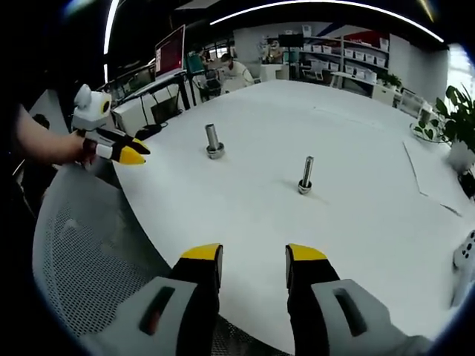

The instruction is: Place the washer onto the threaded stud by aligning its center hole with the stud, sliding it down to the base, and recovering from edge contact or off-axis alignment until the washer reaches the visible bottom stop.

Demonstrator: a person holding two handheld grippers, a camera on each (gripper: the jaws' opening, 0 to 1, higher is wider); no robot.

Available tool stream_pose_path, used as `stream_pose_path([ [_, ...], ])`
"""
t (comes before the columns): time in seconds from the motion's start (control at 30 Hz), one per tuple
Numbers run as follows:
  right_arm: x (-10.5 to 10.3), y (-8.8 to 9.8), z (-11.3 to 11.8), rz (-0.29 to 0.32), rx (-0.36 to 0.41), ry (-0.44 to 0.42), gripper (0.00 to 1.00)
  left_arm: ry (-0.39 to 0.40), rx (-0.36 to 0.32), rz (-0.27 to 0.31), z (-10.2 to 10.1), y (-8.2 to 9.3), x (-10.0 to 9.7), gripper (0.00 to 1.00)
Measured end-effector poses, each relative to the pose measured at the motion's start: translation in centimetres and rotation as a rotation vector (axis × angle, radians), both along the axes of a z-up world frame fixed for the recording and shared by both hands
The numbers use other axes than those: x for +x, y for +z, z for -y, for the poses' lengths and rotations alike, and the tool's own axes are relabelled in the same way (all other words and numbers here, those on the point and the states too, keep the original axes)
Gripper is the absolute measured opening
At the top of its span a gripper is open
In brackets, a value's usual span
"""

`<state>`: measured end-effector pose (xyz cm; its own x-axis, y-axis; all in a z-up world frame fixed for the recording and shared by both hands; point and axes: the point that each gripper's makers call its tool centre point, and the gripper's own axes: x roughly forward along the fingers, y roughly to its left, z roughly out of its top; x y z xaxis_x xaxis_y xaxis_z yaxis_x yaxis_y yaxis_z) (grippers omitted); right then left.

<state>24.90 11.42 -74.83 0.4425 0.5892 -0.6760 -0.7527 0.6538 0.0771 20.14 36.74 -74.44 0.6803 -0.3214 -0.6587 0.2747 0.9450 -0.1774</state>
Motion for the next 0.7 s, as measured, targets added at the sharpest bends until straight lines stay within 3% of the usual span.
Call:
stream_pose_path([
  [0.7, 0.37, 0.41, 0.31, 0.015, 0.022, -0.026, 0.35, -0.014, 0.031, -0.014, 0.09, -0.41, -0.12, 0.25],
])
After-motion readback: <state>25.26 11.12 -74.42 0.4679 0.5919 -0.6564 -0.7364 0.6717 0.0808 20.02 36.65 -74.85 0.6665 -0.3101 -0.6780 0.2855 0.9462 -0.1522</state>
